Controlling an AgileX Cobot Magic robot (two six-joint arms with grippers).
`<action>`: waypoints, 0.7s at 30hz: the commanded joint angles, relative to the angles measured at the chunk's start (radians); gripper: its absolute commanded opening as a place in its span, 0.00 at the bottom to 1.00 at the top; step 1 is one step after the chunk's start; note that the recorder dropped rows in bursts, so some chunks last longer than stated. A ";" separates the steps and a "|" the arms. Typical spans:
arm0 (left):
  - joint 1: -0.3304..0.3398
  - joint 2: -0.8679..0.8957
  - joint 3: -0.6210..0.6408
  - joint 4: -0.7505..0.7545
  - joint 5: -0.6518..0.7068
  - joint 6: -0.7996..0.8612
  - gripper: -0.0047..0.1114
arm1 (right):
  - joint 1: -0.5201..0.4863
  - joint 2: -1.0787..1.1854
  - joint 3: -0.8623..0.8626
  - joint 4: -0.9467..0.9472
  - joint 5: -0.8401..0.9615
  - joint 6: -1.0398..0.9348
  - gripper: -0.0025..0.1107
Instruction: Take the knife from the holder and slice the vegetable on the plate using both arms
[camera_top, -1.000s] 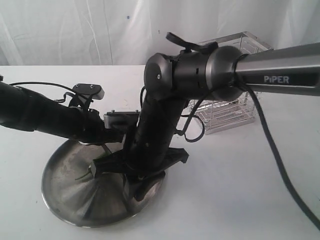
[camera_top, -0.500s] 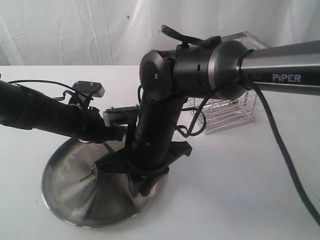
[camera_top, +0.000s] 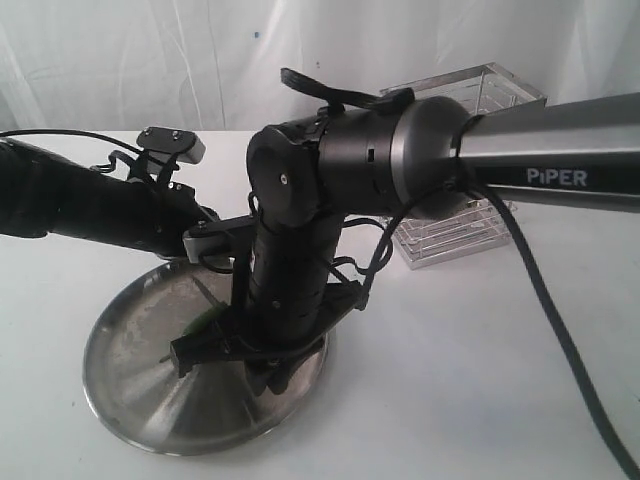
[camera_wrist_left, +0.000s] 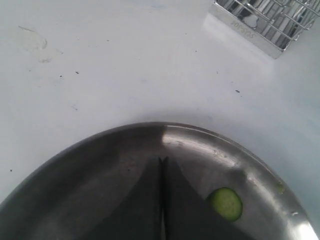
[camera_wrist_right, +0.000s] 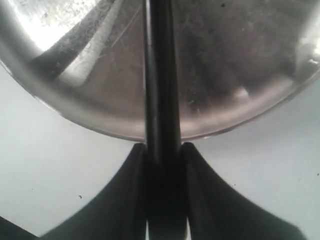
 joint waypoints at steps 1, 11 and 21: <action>0.003 -0.013 0.001 0.012 0.051 -0.001 0.04 | 0.002 -0.008 0.002 -0.046 -0.009 0.036 0.02; 0.003 0.027 0.022 0.026 0.048 -0.004 0.04 | 0.002 -0.008 0.053 -0.021 -0.064 0.037 0.02; 0.003 0.033 0.022 0.026 0.020 -0.004 0.04 | 0.002 -0.008 0.053 -0.003 -0.052 0.022 0.02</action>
